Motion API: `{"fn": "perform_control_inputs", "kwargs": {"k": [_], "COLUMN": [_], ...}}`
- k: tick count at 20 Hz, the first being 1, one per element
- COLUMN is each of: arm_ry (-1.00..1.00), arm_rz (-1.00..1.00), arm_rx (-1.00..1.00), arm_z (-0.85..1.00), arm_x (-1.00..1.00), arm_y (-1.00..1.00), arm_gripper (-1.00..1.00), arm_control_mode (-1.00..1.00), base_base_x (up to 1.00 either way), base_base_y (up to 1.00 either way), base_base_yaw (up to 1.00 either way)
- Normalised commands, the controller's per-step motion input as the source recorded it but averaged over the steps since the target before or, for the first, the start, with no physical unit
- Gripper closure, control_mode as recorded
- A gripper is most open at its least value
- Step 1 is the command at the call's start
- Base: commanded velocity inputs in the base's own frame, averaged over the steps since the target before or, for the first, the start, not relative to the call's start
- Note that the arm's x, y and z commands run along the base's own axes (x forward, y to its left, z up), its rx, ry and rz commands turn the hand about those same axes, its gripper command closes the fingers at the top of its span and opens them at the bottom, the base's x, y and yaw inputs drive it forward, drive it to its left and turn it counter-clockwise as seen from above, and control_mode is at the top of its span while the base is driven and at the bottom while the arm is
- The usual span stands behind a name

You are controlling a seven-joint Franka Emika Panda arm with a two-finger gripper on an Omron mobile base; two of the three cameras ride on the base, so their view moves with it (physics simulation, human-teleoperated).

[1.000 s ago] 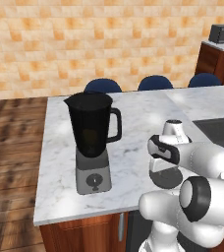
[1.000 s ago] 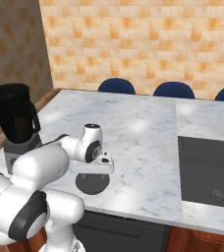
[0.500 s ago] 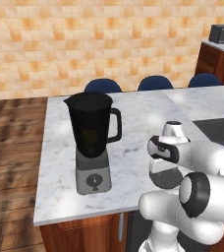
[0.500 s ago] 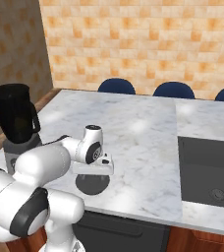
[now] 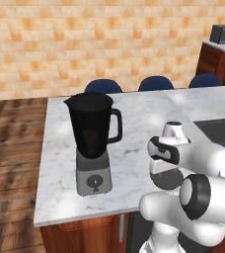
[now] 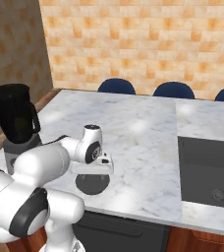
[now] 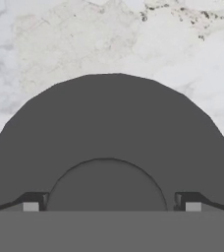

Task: Open the blender lid, put the pear in the blender, close the lid, and start the blender.

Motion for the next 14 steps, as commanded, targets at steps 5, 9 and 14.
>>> {"fn": "perform_control_inputs", "kwargs": {"k": [5,9,14], "arm_ry": [0.0,0.0,-0.02], "arm_rz": [0.0,0.0,0.0], "arm_rx": [0.0,0.0,0.0], "arm_z": [-0.17,0.01,0.4], "arm_x": [-0.18,-0.18,-0.19], "arm_y": [0.2,0.04,0.0], "arm_gripper": [1.0,1.0,1.0], "arm_control_mode": [-1.0,-1.0,-1.0], "base_base_x": [0.0,0.0,0.0], "base_base_y": [0.0,0.0,0.0], "base_base_yaw": [0.0,0.0,0.0]}}
